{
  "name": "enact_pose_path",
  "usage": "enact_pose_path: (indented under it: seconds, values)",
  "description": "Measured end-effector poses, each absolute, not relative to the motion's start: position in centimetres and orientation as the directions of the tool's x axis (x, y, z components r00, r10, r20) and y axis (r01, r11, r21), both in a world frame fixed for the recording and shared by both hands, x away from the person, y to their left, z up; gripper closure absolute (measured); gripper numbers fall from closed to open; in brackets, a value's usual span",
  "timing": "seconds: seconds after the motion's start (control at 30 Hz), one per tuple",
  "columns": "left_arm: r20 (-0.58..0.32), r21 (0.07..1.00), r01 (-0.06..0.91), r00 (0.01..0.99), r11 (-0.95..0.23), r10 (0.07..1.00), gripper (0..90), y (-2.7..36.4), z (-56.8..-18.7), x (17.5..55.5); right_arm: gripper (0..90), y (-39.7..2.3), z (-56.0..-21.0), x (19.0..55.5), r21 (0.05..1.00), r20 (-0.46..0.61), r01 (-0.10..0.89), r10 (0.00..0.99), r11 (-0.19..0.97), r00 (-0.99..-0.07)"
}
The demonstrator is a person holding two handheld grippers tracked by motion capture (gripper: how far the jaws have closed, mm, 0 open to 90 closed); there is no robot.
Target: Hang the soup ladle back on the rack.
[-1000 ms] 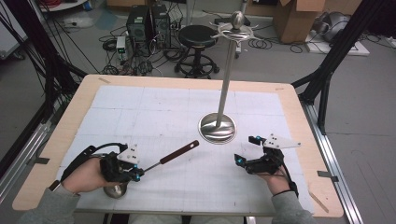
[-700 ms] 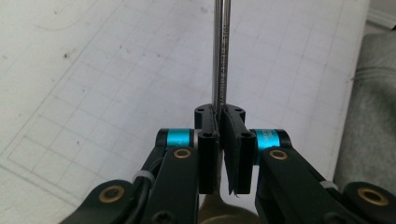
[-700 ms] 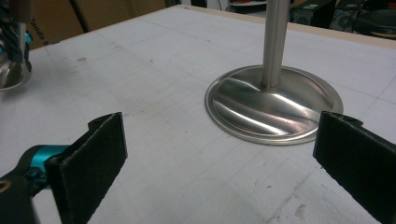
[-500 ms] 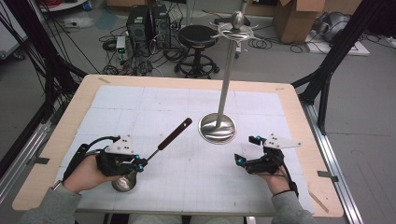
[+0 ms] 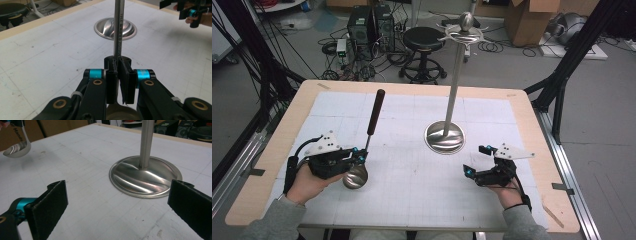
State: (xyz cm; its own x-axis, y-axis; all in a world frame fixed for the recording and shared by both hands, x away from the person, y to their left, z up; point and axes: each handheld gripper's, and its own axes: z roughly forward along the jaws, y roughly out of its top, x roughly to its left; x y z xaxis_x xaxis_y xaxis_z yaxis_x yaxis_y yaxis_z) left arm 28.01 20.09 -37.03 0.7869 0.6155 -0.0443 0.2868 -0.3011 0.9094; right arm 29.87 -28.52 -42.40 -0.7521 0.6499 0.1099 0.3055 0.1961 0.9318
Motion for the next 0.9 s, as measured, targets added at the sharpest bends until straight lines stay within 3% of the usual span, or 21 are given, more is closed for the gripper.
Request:
enact_pose_path:
  seconds: [0.43, 0.53, 0.9]
  values:
    - [-0.074, 0.924, 0.287, 0.784, -0.253, 0.617, 84.0, 18.8, -36.9, 28.4, 1.7, -28.6, -42.4, 29.9, 0.933, 0.111, 0.303, 0.65, 0.192, -0.752]
    - [-0.044, 0.921, 0.275, 0.778, -0.276, 0.627, 84.0, 18.6, -36.8, 28.4, 1.7, -28.6, -42.4, 29.9, 0.932, 0.109, 0.304, 0.65, 0.195, -0.752]
    - [-0.072, 0.919, 0.28, 0.812, -0.277, 0.579, 84.0, 17.9, -36.1, 29.1, 1.7, -28.5, -42.3, 29.7, 0.934, 0.098, 0.296, 0.654, 0.2, -0.75]
